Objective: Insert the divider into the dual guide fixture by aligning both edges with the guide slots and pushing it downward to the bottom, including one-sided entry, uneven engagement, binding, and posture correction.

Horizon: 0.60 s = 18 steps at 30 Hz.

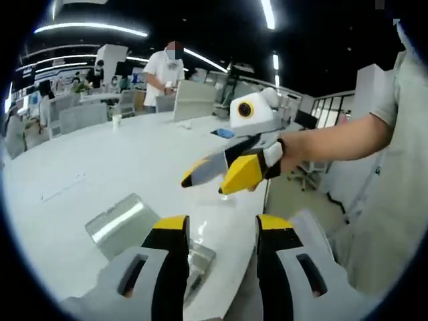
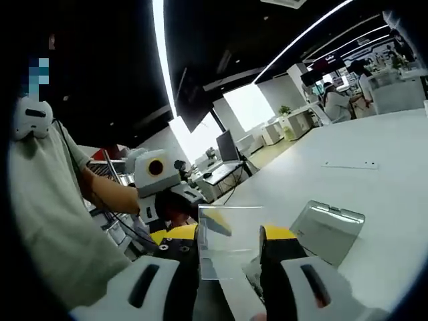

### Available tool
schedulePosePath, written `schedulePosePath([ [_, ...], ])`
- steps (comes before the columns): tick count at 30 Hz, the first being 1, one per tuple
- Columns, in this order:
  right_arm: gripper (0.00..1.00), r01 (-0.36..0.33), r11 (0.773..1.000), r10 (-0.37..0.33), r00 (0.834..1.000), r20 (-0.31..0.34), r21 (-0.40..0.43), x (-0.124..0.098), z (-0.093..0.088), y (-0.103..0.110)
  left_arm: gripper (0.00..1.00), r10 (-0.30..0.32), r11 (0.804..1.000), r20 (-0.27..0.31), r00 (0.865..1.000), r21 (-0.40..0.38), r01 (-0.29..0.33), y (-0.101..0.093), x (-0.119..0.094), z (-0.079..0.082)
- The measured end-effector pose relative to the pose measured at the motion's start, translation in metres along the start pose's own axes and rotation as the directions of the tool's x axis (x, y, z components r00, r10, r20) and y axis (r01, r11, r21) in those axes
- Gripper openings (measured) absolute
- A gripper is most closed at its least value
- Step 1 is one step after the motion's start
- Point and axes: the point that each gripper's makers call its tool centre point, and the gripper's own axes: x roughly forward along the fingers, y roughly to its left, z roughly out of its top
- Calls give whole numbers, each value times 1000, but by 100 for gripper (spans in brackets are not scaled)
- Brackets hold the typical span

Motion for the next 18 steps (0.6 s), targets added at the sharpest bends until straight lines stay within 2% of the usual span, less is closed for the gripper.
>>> schedulePosePath([
  [1,31,-12,1000,12,1000,2,2,2,-1,2,36,14,1000,-7,1000,-5,-14,1,1,-2],
  [3,31,14,1000,-14,1000,4,13,3,-2,-1,33,62,997,-22,998,-36,-62,6,3,-5],
  [7,31,61,997,-61,998,-10,55,7,-7,-10,30,117,992,-57,991,-32,-119,8,8,-9],
  [13,31,157,977,-154,988,-30,143,13,-13,-24,26,227,974,-134,965,35,-224,16,15,-15],
  [15,31,169,969,-167,986,-27,183,16,-13,-26,24,249,969,-141,958,27,-247,18,17,-15],
  [16,31,196,956,-191,981,-46,216,16,-17,-28,24,256,967,-144,956,25,-255,19,18,-15],
  [17,31,193,959,-188,981,-45,207,18,-16,-27,24,271,962,-155,950,20,-272,22,18,-16],
  [18,31,206,952,-200,978,-50,224,19,-17,-28,23,272,962,-159,949,11,-274,22,19,-16],
])
